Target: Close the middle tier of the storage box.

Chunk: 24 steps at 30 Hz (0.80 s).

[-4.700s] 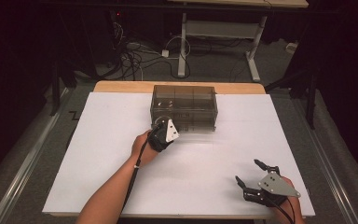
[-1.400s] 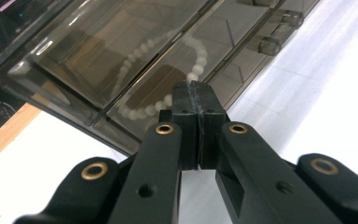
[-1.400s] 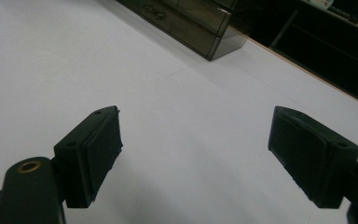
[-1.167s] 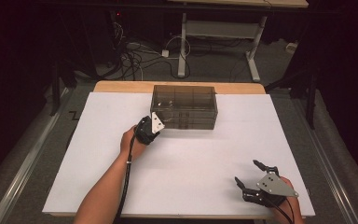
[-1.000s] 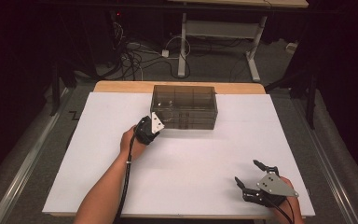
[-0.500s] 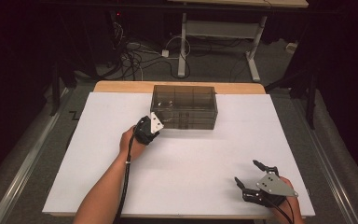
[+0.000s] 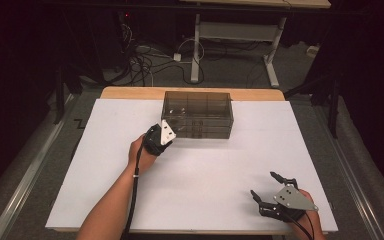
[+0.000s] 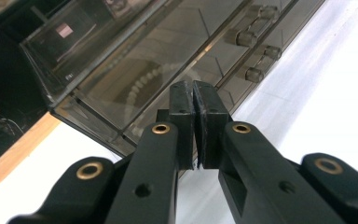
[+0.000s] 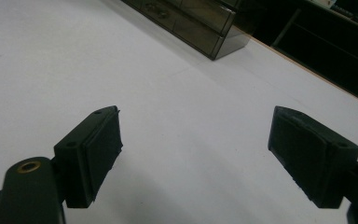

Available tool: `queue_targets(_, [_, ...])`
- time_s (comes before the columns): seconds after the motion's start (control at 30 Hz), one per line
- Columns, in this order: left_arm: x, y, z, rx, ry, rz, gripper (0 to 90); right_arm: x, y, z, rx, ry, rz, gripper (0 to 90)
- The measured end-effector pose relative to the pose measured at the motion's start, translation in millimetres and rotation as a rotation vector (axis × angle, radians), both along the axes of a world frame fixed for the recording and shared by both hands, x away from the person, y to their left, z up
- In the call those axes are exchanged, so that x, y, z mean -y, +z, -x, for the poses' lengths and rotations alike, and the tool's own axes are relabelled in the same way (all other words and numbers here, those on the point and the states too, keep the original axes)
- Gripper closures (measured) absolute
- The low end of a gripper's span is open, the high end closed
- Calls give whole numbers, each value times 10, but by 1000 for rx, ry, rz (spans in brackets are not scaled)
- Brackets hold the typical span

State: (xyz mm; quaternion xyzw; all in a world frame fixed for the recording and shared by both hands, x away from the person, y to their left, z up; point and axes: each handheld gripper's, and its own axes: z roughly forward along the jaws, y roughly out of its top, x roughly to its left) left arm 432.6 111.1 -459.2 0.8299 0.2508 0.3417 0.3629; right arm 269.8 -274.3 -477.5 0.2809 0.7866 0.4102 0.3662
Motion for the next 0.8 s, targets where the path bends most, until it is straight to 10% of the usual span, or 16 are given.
queue_targets(0.43, [-50, 104, 101, 35, -18, 20, 776, -17, -3, 1, -5, 1, 2, 178])
queue_targets(0.8, [-33, 172, 202, 58, -39, 42, 536, -23, -7, 0, -4, 2, 4, 178])
